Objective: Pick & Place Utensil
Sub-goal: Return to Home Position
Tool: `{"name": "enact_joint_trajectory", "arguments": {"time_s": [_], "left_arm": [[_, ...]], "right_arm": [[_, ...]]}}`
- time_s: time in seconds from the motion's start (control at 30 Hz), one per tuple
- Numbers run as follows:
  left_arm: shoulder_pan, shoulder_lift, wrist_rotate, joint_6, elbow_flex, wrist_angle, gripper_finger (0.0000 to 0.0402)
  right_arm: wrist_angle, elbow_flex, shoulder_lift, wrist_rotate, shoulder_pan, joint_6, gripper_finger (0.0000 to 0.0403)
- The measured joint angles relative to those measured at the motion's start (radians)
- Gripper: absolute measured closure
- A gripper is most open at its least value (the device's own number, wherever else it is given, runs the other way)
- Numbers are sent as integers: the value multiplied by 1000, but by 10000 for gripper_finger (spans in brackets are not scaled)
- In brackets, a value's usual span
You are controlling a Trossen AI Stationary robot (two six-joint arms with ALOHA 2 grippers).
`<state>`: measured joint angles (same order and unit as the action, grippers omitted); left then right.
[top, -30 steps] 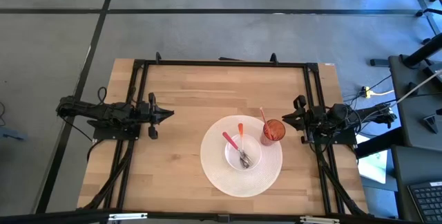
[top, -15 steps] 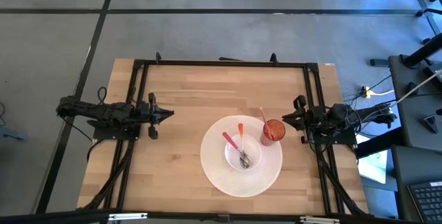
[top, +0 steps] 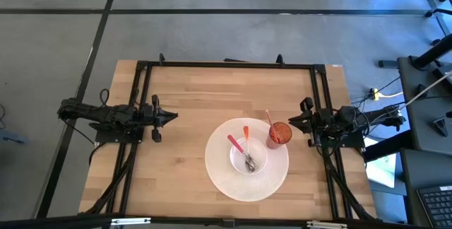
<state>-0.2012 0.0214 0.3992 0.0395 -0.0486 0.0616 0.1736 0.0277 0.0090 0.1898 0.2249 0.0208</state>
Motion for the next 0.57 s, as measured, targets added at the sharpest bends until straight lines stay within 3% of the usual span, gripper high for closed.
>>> {"name": "enact_joint_trajectory", "arguments": {"time_s": [0.57], "left_arm": [[0,0,0,0,0,0,398]], "right_arm": [[0,0,0,0,0,1,357]]}}
